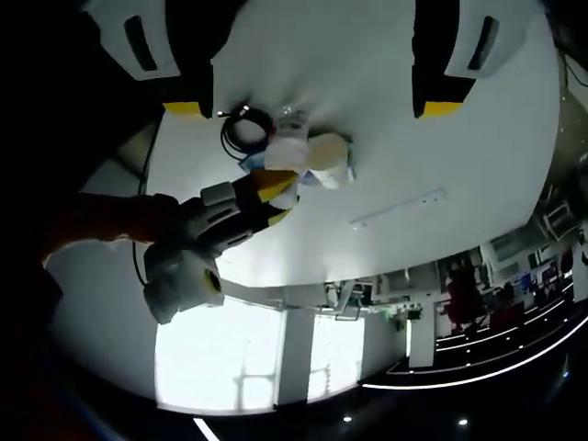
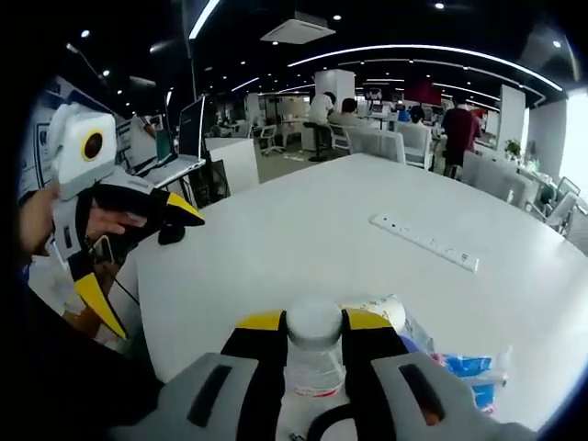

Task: Arrange the tabletop items into an orderly group along one side of the table until the central work area is clear of visible clutter.

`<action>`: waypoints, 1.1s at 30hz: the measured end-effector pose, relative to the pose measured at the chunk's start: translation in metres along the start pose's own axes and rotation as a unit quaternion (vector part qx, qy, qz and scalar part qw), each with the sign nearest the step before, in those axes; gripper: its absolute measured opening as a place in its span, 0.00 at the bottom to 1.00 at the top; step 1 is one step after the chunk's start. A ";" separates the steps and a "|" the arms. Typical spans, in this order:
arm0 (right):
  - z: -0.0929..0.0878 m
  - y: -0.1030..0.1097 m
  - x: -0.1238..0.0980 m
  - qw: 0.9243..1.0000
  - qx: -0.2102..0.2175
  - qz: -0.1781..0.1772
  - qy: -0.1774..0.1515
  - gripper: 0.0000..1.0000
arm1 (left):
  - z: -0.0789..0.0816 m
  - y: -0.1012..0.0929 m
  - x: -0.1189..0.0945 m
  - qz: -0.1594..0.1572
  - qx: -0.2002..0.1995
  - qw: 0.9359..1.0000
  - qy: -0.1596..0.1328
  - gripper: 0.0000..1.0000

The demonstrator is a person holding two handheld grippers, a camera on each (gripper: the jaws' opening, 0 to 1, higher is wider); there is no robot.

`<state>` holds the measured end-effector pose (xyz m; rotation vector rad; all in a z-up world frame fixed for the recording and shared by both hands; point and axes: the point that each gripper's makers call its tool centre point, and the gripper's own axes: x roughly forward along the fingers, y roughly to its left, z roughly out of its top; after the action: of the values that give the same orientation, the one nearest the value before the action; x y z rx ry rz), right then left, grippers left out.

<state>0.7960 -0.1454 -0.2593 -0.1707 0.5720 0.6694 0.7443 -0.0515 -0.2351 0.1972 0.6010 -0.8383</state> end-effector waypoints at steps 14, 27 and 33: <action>-0.009 0.005 -0.009 1.000 0.003 -0.014 -0.006 0.19 | -0.001 -0.003 0.000 -0.004 0.006 1.000 0.001 0.88; -0.006 0.003 -0.013 0.999 0.039 -0.017 -0.029 0.33 | 0.000 -0.009 0.002 -0.002 0.006 1.000 -0.001 0.87; -0.007 -0.004 -0.021 0.997 0.060 -0.025 -0.036 0.42 | 0.001 -0.011 0.005 -0.002 0.006 1.000 0.000 0.87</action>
<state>0.7820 -0.1617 -0.2532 -0.0485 0.5355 0.5884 0.7395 -0.0623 -0.2360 0.2067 0.5974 -0.8454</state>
